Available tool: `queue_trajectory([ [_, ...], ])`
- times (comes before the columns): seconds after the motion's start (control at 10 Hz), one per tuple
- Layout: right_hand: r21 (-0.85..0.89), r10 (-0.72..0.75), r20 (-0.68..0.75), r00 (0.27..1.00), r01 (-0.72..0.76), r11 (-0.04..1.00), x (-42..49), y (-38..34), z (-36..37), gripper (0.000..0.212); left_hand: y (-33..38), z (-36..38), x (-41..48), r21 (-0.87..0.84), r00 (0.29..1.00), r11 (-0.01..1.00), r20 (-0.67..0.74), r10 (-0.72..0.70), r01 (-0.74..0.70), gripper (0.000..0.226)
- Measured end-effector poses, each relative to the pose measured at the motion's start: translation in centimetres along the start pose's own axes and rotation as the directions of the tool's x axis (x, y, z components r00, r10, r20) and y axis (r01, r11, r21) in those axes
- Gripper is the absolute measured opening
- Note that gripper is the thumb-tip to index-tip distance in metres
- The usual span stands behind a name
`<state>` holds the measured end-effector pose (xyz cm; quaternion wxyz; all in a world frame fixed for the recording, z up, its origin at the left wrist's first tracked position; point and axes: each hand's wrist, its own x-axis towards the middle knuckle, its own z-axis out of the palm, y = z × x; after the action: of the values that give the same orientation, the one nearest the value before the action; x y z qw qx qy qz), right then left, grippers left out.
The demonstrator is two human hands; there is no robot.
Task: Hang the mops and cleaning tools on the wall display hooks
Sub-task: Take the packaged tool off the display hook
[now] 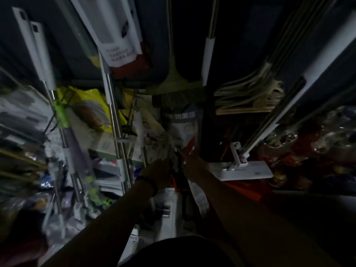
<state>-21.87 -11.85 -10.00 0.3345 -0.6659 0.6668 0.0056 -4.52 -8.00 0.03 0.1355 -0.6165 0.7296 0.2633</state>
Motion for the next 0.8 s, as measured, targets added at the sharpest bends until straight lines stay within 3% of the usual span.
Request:
queue_trajectory([
  [0.1, -0.194, -0.071, 0.014, 0.997, 0.073, 0.978, 3.3, 0.3, 1.8, 0.082, -0.9, 0.8, 1.0, -0.067, 0.998, 0.996, -0.025, -0.059, 0.057, 0.035],
  [0.2, -0.331, -0.113, 0.044, 0.993, 0.121, 0.936, 0.7, -2.1, -1.2, 0.062, -1.2, 0.3, 0.7, -0.07, 0.994, 0.992, -0.036, -0.105, 0.102, 0.036],
  [0.3, -0.3, -0.034, -0.015, 0.999, 0.028, 0.954, 0.0, -1.9, -1.6, 0.036, -1.2, 0.3, 0.4, -0.043, 0.996, 0.995, -0.022, -0.088, 0.087, 0.038],
  [0.4, -0.103, 0.095, -0.105, 0.99, -0.106, 0.989, -0.4, -0.2, -1.3, 0.026, -1.3, 0.3, 0.6, -0.061, 0.994, 0.994, -0.054, -0.095, 0.092, 0.035],
  [0.6, 0.174, 0.139, -0.281, 0.95, -0.092, 0.98, -4.5, 1.8, -2.1, 0.03, -0.8, -0.7, 0.5, -0.044, 0.998, 0.998, -0.015, 0.054, -0.055, 0.031],
  [0.7, 0.346, 0.125, -0.272, 0.954, -0.024, 0.938, -5.6, 2.9, -2.1, 0.046, -1.2, -1.3, 0.6, -0.098, 0.995, 0.991, -0.027, 0.093, -0.095, 0.03],
  [0.8, 0.433, 0.164, -0.178, 0.97, -0.073, 0.899, -6.5, 4.5, -2.5, 0.026, -1.3, -1.9, 0.1, -0.143, 0.984, 0.974, -0.05, 0.17, -0.175, 0.027],
])
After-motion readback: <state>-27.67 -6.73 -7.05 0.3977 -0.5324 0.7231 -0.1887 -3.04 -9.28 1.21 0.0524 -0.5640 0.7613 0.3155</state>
